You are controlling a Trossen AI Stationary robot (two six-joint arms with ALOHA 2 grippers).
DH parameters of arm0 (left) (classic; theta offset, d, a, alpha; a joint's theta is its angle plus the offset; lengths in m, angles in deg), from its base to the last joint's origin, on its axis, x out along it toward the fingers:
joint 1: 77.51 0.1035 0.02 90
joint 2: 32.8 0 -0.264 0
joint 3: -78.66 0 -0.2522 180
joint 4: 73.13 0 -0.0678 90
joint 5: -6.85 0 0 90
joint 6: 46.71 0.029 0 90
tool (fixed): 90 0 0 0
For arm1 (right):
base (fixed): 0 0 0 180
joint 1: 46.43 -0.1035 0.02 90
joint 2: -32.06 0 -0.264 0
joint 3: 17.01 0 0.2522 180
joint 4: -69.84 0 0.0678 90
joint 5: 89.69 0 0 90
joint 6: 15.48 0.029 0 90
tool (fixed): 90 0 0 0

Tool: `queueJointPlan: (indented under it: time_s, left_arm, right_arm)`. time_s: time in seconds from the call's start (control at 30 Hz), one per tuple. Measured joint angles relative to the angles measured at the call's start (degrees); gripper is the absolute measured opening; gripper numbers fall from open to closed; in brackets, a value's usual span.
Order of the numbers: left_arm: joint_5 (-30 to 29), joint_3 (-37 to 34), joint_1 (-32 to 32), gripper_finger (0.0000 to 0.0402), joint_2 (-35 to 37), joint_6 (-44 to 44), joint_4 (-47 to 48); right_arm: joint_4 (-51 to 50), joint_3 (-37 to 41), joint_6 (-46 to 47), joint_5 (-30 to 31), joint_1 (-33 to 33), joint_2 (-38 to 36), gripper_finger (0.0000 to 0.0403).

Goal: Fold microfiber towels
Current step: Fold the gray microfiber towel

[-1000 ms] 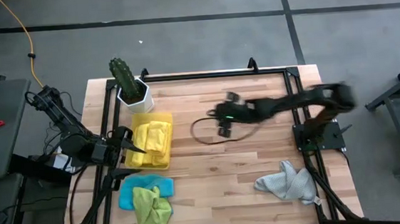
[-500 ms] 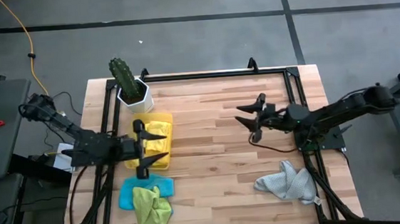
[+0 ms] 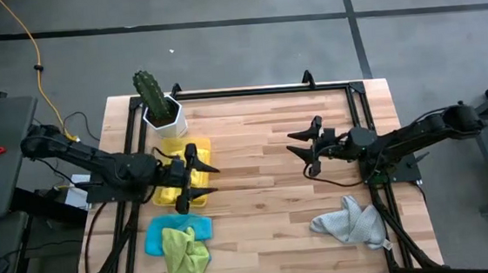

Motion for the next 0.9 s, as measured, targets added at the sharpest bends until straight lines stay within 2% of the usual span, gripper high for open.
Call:
queueJointPlan:
  time_s: [0.23, 0.53, 0.6, 0.67, 0.77, 0.9]
  left_arm:
    - [0.24, 0.71, 1.45, 0.0239, -3.62, 0.14, -0.84]
    - [-1.01, 3.65, 2.5, 0.0239, -6.16, 0.14, 3.71]
    - [-2.47, 3.95, 2.5, 0.0239, -6.71, 0.14, 3.92]
    - [-3.95, 4.31, 2.5, 0.0239, -7.26, 0.14, 4.11]
    - [-6.12, 4.58, 2.5, 0.0239, -7.36, 0.36, 5.32]
    - [-7.49, 4.63, 2.5, 0.0239, -7.36, 1.08, 5.72]
  right_arm:
    - [0.01, 0.0, 1.1, 0.0, 0.0, 0.02, 0.0177]
    - [-1.06, 0.0, 1.11, -0.09, 0.0, 0.02, 0.0177]
    - [-1.74, 0.0, 2.78, -1.66, 0.0, 0.02, 0.0177]
    - [-2.98, -0.17, 5.08, -6.33, -0.02, 0.25, 0.0177]
    - [-9.57, -3.29, 5.73, -10.13, -2.32, 1.63, 0.0177]
    - [-30.37, -12.41, 6.47, -5.91, -6.88, 4.92, 0.0177]
